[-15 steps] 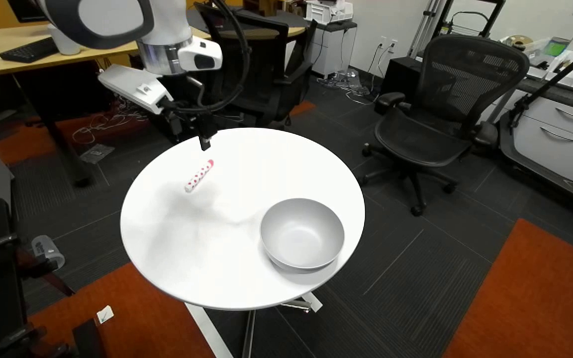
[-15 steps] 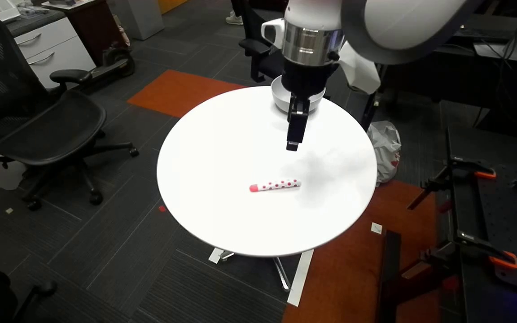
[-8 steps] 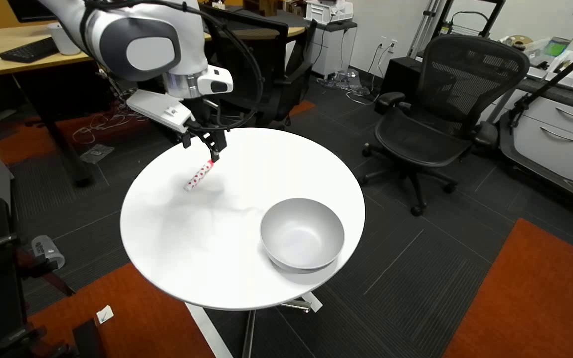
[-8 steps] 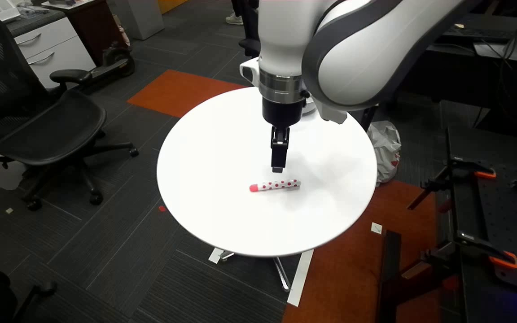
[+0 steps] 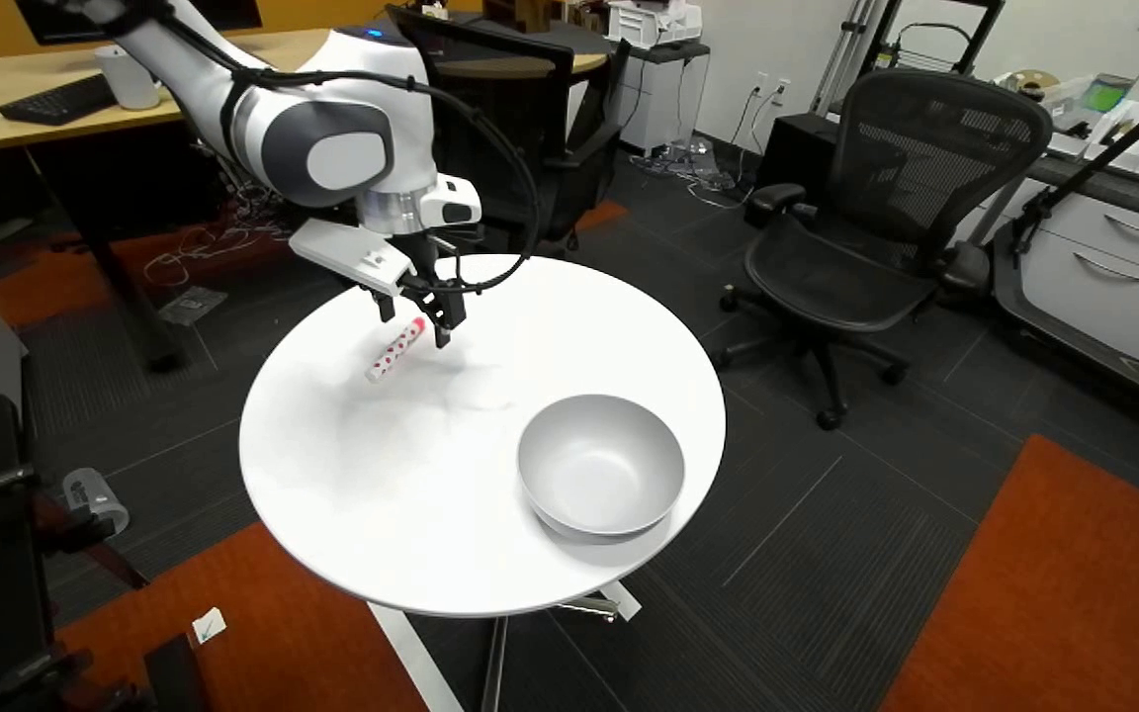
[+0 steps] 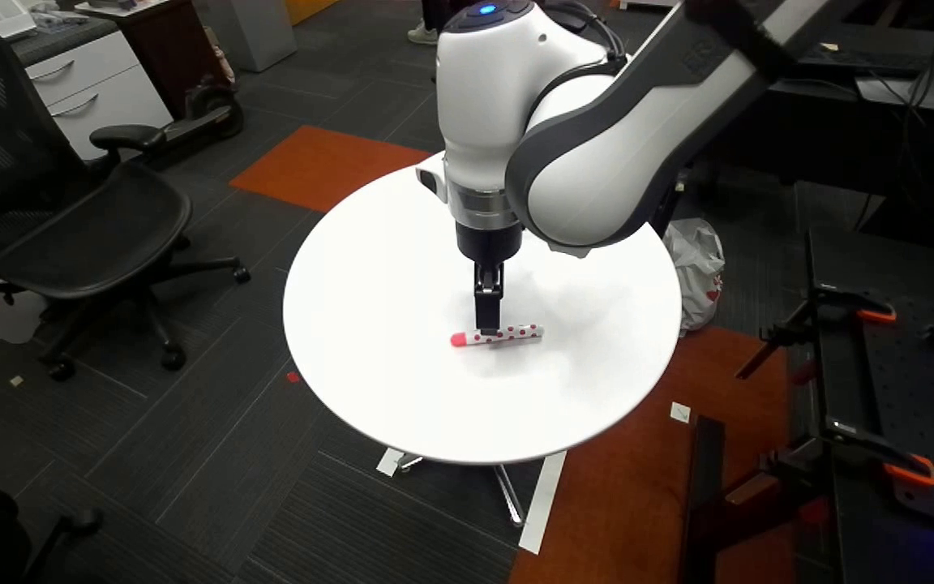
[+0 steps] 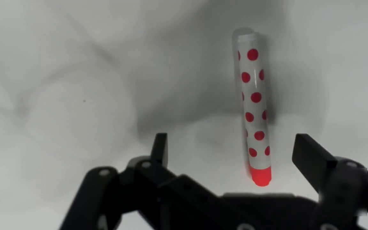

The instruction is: Move the marker to the right side of the table

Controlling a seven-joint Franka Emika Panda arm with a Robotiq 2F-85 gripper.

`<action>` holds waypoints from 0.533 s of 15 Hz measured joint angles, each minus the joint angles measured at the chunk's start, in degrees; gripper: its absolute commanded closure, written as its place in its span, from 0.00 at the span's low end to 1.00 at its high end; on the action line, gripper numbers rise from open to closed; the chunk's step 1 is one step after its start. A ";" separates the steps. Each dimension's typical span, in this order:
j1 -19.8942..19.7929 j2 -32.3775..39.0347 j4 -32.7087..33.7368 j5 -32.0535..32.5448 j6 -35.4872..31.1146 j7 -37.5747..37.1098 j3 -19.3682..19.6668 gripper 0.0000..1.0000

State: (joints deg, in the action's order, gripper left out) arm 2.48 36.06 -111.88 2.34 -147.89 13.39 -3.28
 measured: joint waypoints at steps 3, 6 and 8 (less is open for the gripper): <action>0.00 2.42 1.73 0.19 0.10 0.00 -0.31 0.28; 0.00 4.08 2.92 0.26 0.13 0.02 -0.69 0.50; -0.01 4.69 3.51 0.35 0.15 0.02 -0.78 0.66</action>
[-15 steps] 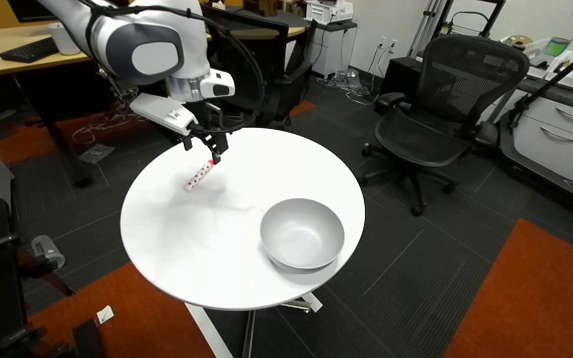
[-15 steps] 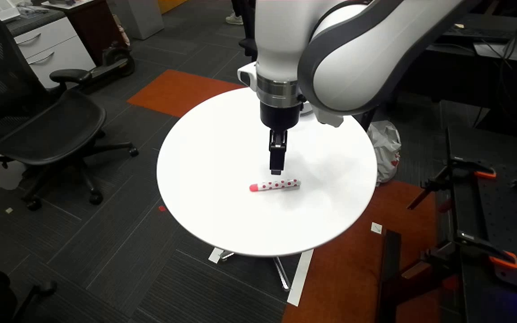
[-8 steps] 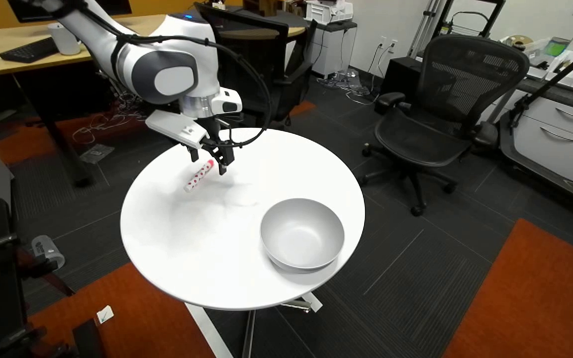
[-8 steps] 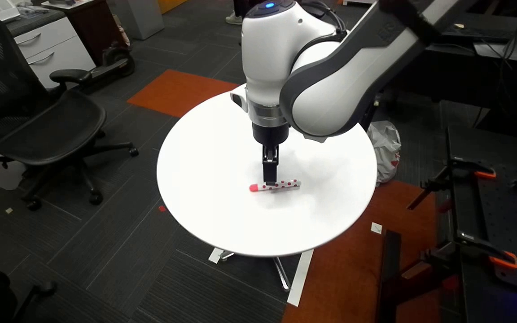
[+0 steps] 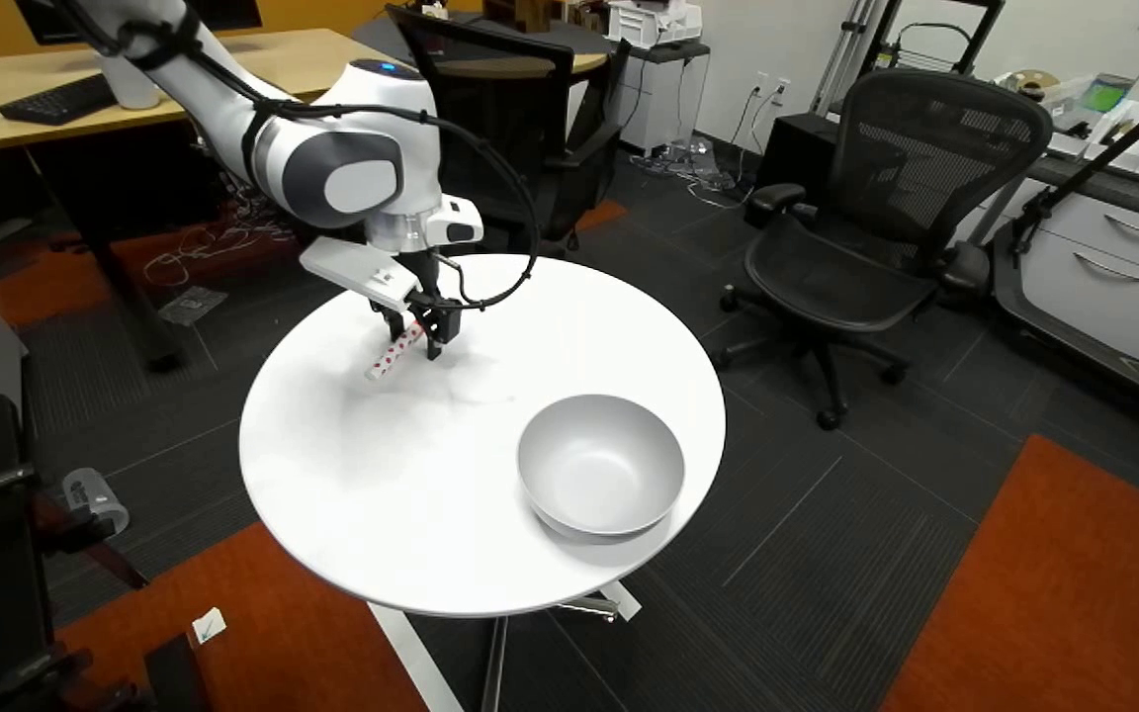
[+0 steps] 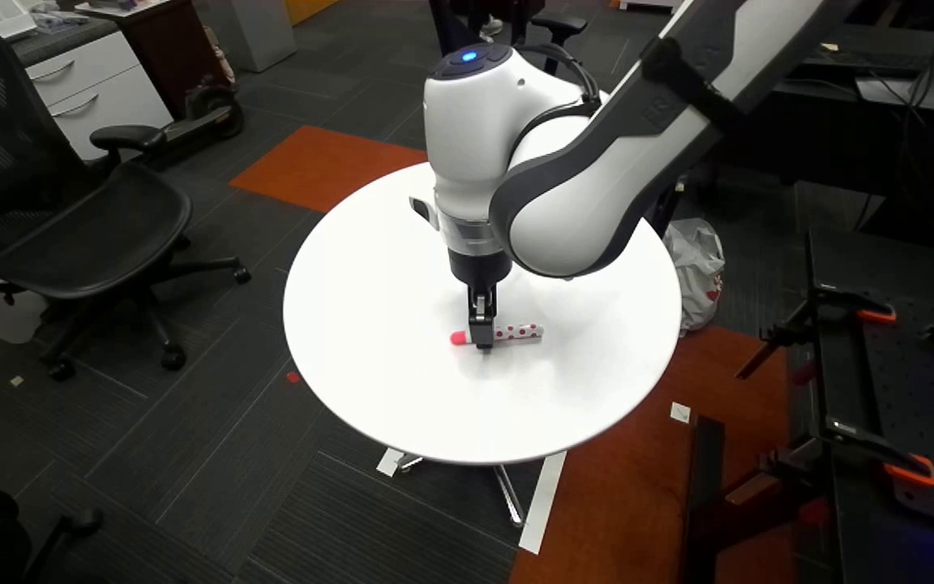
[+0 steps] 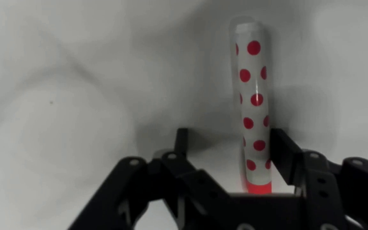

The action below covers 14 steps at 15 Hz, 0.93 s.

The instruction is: Move the marker to the right side of the table

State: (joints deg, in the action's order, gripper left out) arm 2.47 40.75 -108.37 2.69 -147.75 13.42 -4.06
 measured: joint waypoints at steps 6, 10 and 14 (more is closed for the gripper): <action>-0.08 0.12 1.13 0.26 0.42 0.00 0.00 0.96; -0.08 -0.67 1.32 0.26 0.70 -0.41 0.05 0.95; -0.07 -5.88 1.27 0.15 3.27 -4.70 0.60 0.95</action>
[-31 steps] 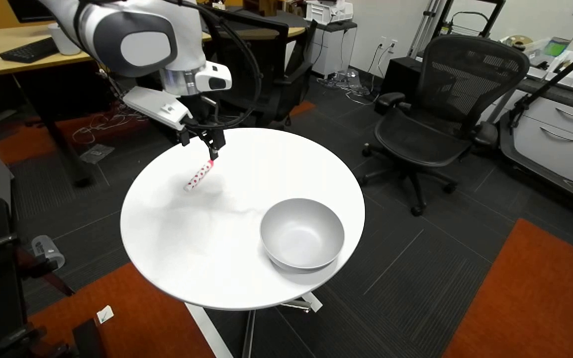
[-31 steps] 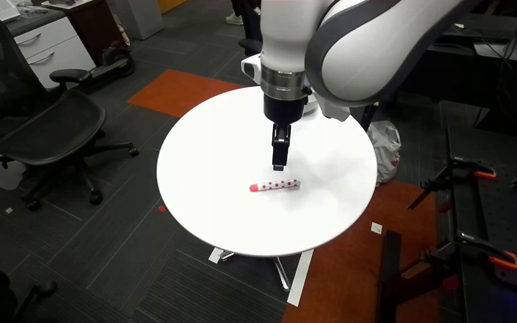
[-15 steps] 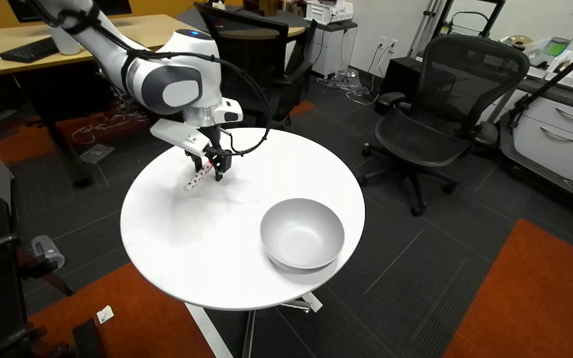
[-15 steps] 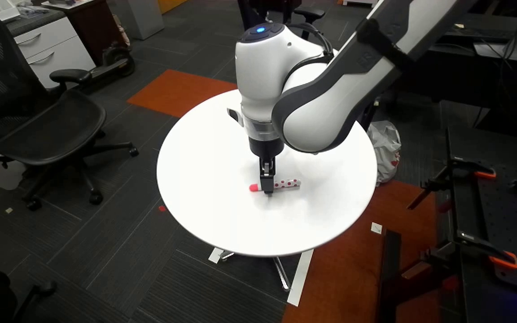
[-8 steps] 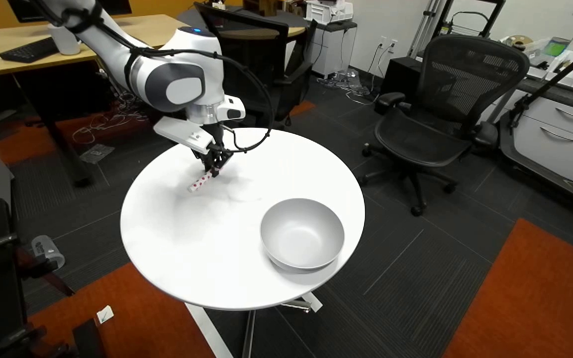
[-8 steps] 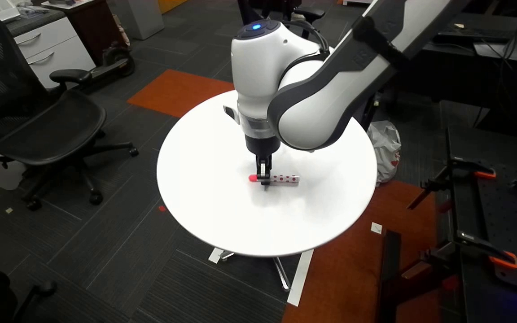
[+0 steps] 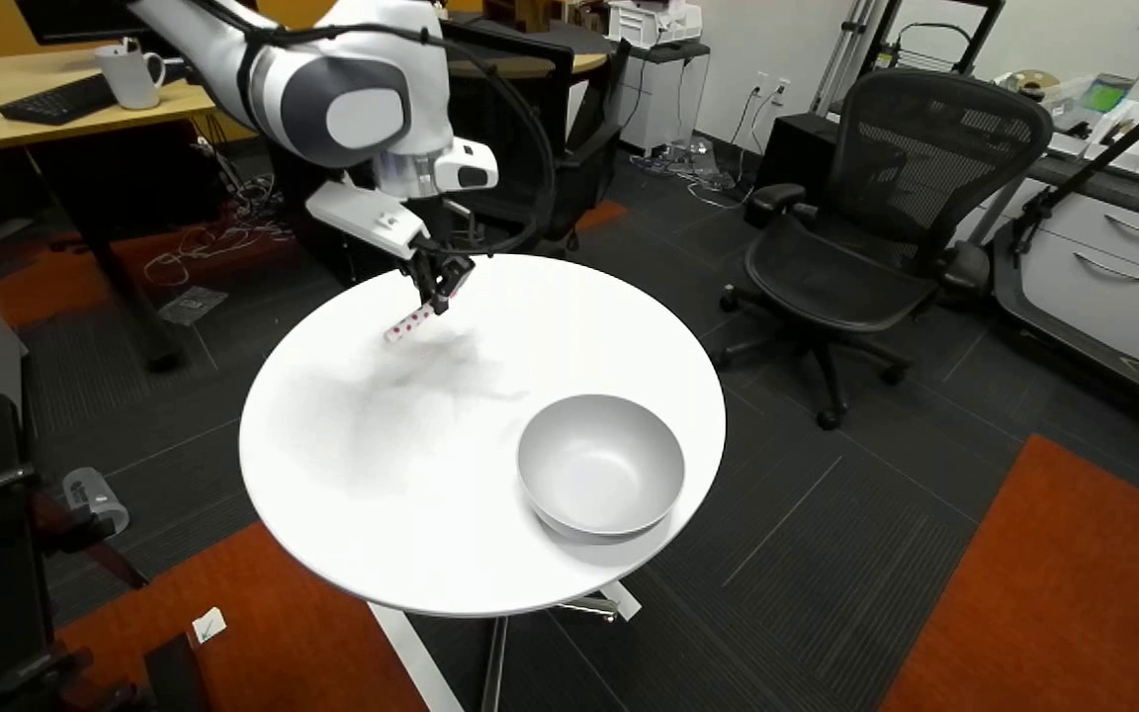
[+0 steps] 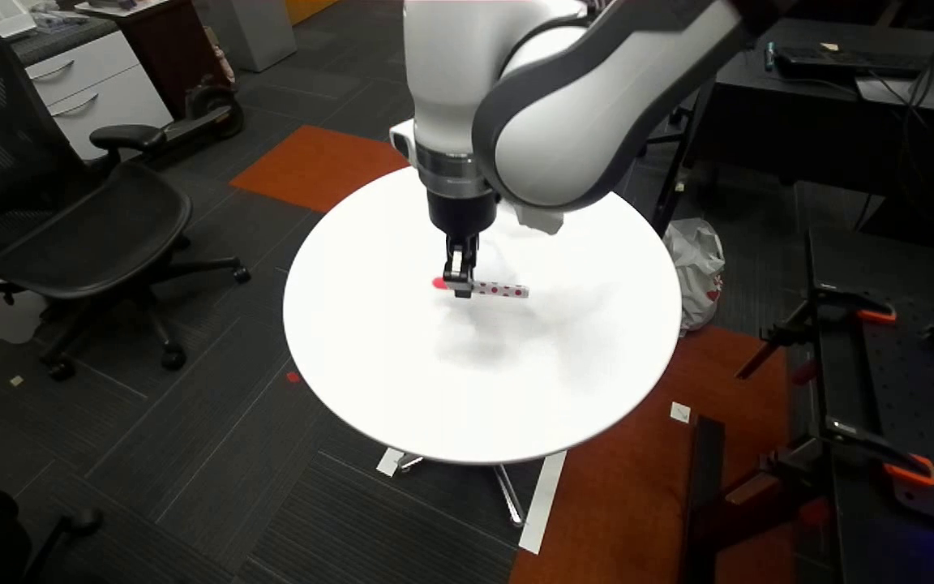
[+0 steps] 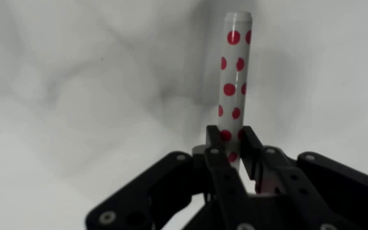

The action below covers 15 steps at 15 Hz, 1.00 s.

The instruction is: Move the marker to the right side of the table

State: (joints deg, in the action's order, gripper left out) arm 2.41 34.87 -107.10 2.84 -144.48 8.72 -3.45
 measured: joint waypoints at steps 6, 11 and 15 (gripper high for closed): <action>0.09 -12.20 -5.27 -0.11 5.72 -13.96 4.30 0.95; -1.12 -17.98 -13.40 -0.60 5.89 -24.00 8.35 0.95; -2.86 -19.98 -19.73 -2.19 5.28 -30.73 11.06 0.95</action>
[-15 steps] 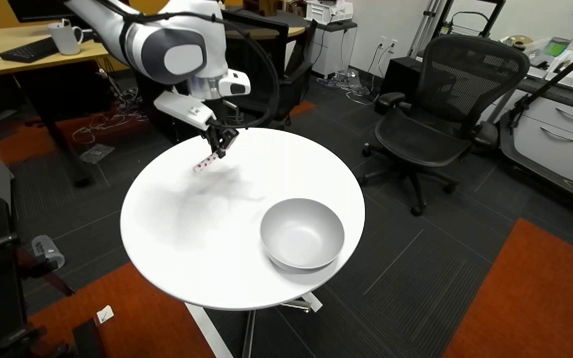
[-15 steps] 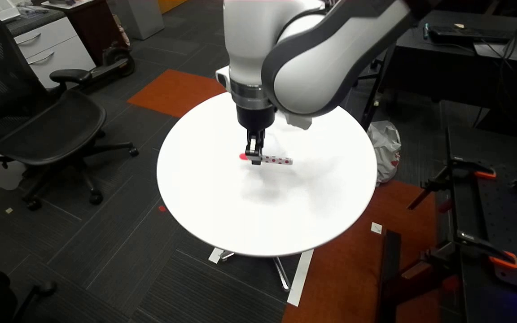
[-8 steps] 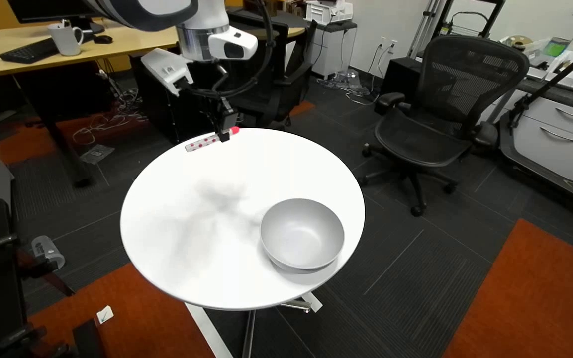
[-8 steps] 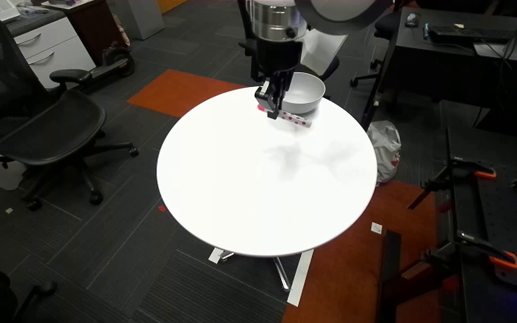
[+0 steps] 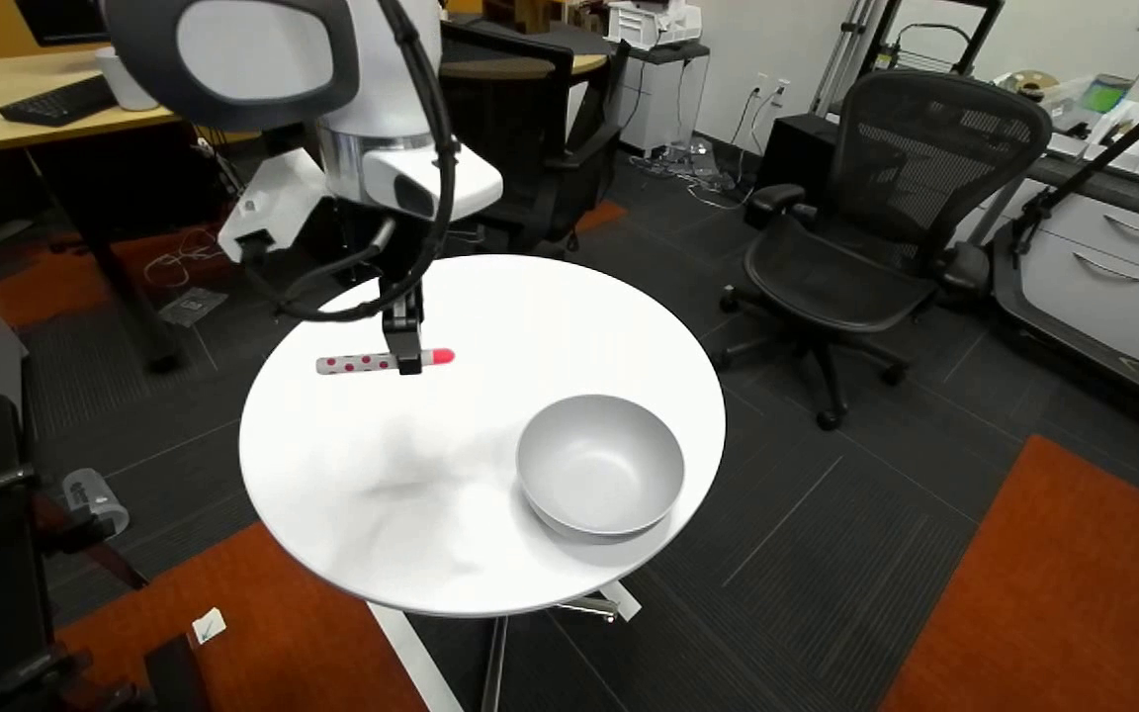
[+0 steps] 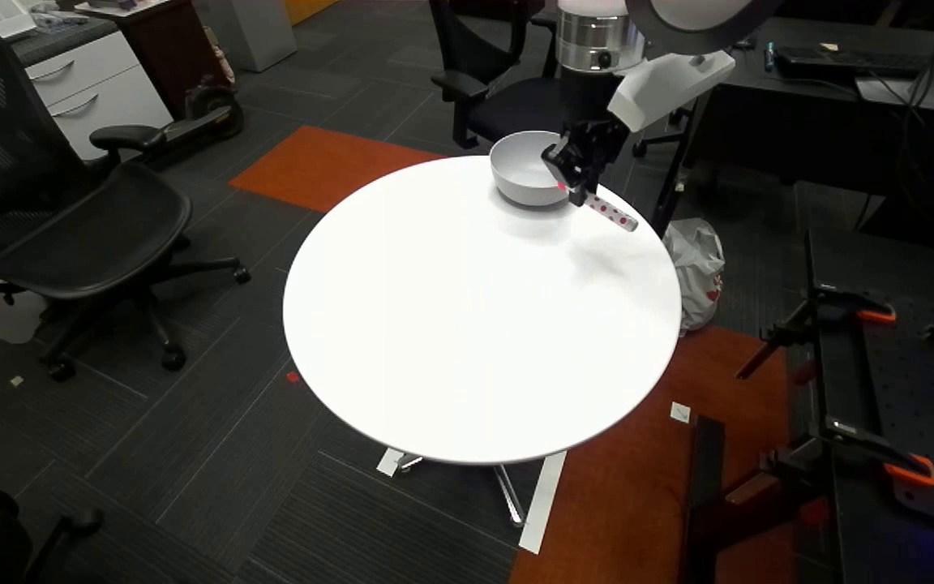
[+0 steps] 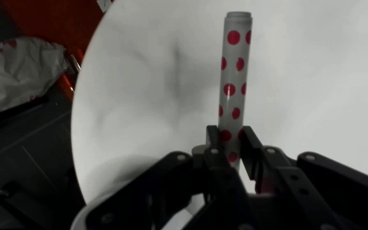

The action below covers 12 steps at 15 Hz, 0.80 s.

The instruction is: Move the marker to the right side of the table

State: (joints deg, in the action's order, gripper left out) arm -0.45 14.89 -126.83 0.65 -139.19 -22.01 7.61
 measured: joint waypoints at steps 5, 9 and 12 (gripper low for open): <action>-2.84 0.34 -5.80 -4.96 -6.49 -5.36 2.45 0.95; -3.89 3.10 -8.26 -7.78 -14.68 -7.92 3.83 0.95; -3.83 6.04 -8.55 -8.69 -17.67 -9.88 4.34 0.95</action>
State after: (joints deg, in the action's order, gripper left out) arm -4.28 20.93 -135.38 -8.04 -156.86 -31.89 11.94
